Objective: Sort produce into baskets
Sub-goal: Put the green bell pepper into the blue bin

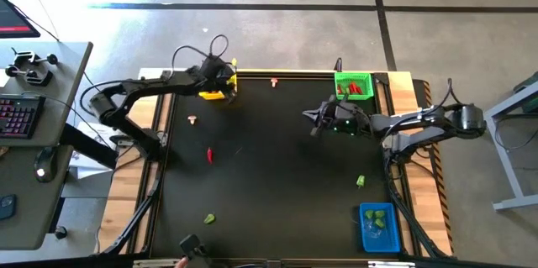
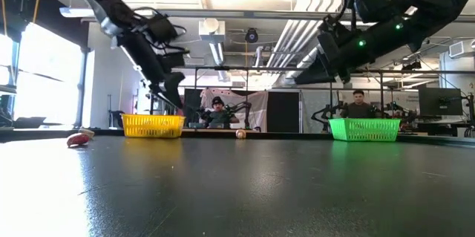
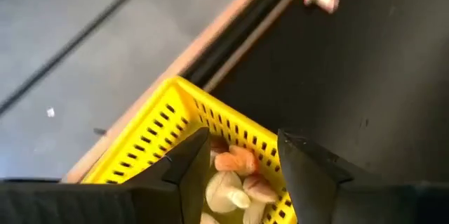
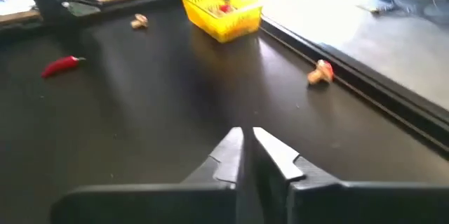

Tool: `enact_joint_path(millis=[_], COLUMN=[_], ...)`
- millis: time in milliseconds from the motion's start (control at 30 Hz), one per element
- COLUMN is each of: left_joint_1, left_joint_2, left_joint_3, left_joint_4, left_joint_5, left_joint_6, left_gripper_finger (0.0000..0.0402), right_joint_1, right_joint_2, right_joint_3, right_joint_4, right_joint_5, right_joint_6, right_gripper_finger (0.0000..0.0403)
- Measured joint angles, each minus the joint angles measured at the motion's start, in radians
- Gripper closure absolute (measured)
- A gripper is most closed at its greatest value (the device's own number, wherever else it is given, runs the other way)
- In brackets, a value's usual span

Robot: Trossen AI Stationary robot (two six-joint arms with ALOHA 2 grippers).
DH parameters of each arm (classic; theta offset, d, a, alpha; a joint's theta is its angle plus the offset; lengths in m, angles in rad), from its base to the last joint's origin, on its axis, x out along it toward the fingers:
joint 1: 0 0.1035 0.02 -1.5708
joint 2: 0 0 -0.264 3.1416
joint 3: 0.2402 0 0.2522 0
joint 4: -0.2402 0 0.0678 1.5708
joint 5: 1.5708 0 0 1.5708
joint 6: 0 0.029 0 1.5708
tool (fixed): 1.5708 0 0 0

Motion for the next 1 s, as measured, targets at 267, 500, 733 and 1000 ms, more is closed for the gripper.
enact_joint_path(millis=[267, 500, 733, 1000], left_joint_1=[-0.070, -0.157, -0.236, -0.300], left_joint_2=[-0.218, -0.364, -0.395, -0.395], left_joint_3=[-0.165, -0.321, -0.422, -0.432], left_joint_4=[0.249, 0.486, 0.639, 0.685], left_joint_5=[0.043, 0.227, 0.336, 0.354], left_joint_6=[-0.004, -0.075, -0.131, -0.136], left_gripper_finger=[0.0259, 0.0260, 0.0260, 0.0260], right_joint_1=[0.053, 0.187, 0.371, 0.483], right_joint_2=[-0.055, -0.051, -0.051, -0.031], right_joint_3=[0.205, 0.469, 0.490, 0.417], right_joint_4=[-0.627, -1.255, -1.467, -1.567], right_joint_5=[0.014, -0.242, -0.312, -0.374], right_joint_6=[0.194, 0.504, 0.806, 1.188], right_gripper_finger=[0.0262, 0.0206, 0.0201, 0.0200])
